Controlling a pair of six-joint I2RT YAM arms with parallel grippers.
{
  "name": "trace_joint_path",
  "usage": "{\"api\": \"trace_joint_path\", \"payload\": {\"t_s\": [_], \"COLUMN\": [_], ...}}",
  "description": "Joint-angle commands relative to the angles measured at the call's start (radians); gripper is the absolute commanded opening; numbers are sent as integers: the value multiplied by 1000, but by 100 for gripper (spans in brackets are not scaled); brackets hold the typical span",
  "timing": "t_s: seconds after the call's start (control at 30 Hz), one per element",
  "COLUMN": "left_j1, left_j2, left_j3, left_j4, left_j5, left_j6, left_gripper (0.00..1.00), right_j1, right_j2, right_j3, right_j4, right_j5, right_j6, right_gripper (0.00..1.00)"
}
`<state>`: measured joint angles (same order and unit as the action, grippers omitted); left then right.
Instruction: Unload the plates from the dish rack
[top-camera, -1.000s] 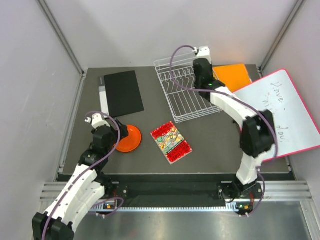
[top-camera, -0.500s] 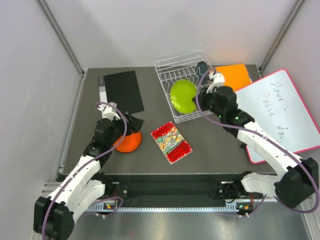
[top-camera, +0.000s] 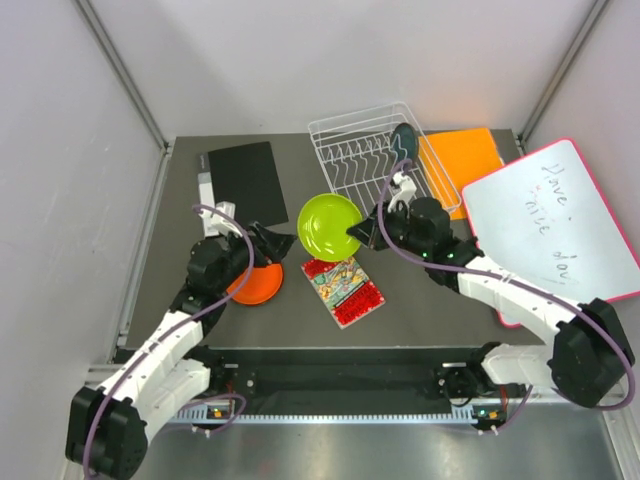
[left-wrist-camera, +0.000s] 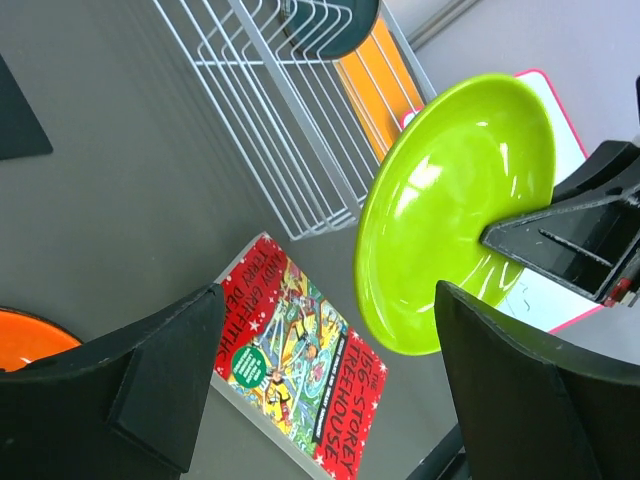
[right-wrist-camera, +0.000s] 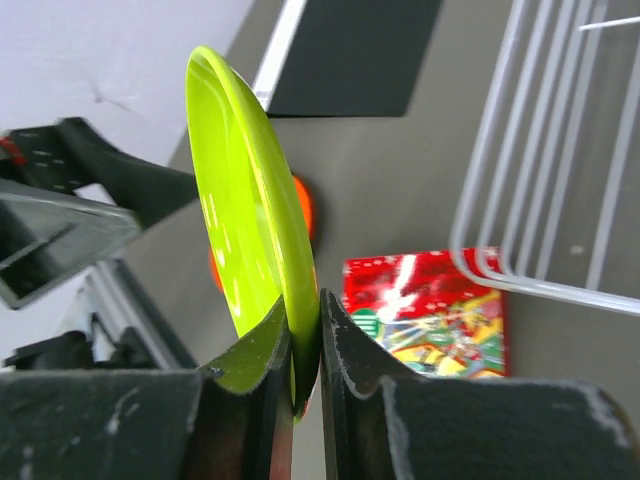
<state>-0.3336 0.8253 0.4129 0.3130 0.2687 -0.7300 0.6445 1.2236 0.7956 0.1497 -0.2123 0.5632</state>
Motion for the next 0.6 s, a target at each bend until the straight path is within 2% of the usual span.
{"api": "trace_joint_path", "payload": {"t_s": [0.0, 0.13, 0.23, 0.27, 0.3, 0.33, 0.4, 0.43, 0.53, 0.57], "left_j1": [-24, -36, -45, -47, -50, -48, -51, -50, -51, -51], "left_j2": [-17, -8, 8, 15, 17, 20, 23, 23, 2, -20], "left_j3": [-32, -39, -42, -43, -48, -48, -49, -49, -52, -52], "left_j4": [126, 172, 196, 207, 209, 209, 192, 181, 132, 112], "left_j5": [-16, -22, -23, -23, -23, -26, -34, -40, -69, -85], "left_j6": [-32, -42, -43, -43, -45, -46, -46, -43, -28, -23], "left_gripper": [89, 85, 75, 69, 58, 31, 7, 0, 0, 0], "right_j1": [29, 52, 61, 64, 66, 69, 70, 70, 70, 70], "right_j2": [30, 68, 86, 91, 100, 102, 100, 96, 85, 82], "right_j3": [-10, -9, -24, -27, -32, -33, -42, -45, -45, -44], "right_j4": [209, 263, 322, 338, 347, 355, 356, 356, 340, 318], "right_j5": [-94, -136, -177, -186, -196, -199, -194, -193, -182, -174], "right_j6": [102, 133, 168, 178, 188, 190, 191, 190, 176, 164], "right_gripper": [0, 0, 0, 0, 0, 0, 0, 0, 2, 14]}}
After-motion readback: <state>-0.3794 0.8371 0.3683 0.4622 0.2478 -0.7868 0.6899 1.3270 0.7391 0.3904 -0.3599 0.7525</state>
